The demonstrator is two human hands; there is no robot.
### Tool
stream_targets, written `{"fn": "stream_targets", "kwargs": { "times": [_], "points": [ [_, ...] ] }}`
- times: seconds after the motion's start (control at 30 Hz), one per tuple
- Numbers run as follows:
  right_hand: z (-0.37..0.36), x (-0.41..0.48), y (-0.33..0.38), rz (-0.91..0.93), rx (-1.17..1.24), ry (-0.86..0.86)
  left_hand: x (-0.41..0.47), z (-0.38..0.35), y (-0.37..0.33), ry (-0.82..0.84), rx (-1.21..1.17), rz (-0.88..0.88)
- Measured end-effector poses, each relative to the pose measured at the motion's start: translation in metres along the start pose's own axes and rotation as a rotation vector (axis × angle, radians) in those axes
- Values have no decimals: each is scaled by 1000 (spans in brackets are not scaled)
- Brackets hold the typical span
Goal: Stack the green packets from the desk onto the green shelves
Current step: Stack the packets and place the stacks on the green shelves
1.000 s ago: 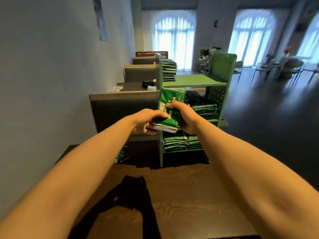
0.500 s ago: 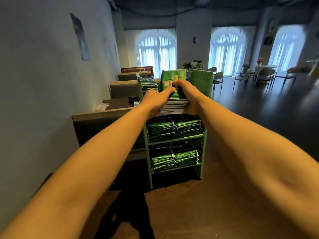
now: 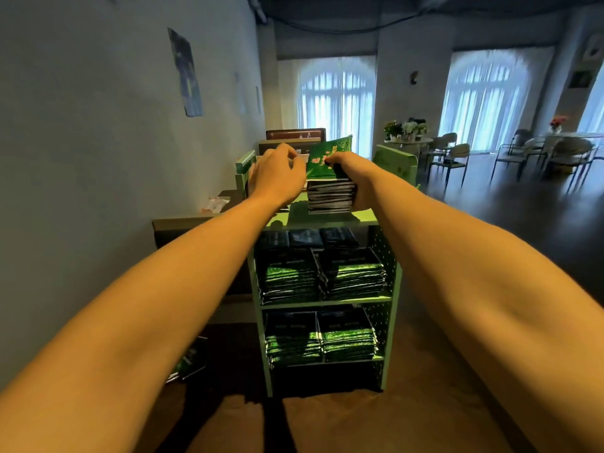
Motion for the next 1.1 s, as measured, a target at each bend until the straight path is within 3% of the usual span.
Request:
{"fn": "stream_targets", "kwargs": {
  "times": [0.13, 0.43, 0.67, 0.87, 1.1],
  "points": [
    [-12, 34, 3, -28, -43, 67, 16, -10, 12, -4, 281, -41],
    [-38, 72, 4, -39, -193, 141, 19, -30, 25, 108, 585, -153],
    [-37, 75, 23, 56, -411, 60, 22, -39, 30, 119, 785, -208],
    [-38, 93, -1, -27, 24, 154, 25, -43, 31, 133, 790, -216],
    [-42, 93, -4, -18, 27, 129, 29, -40, 33, 124, 745, -193]
  ]
}}
Point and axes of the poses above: each hand's wrist, its own x-axis towards the middle knuckle, its own z-axis out of the back of the hand, y = z × x, the point moved 9 cm from there along x, towards the middle knuckle, and after that the axes turned 3 degrees about -x, right-handed, at the moved point
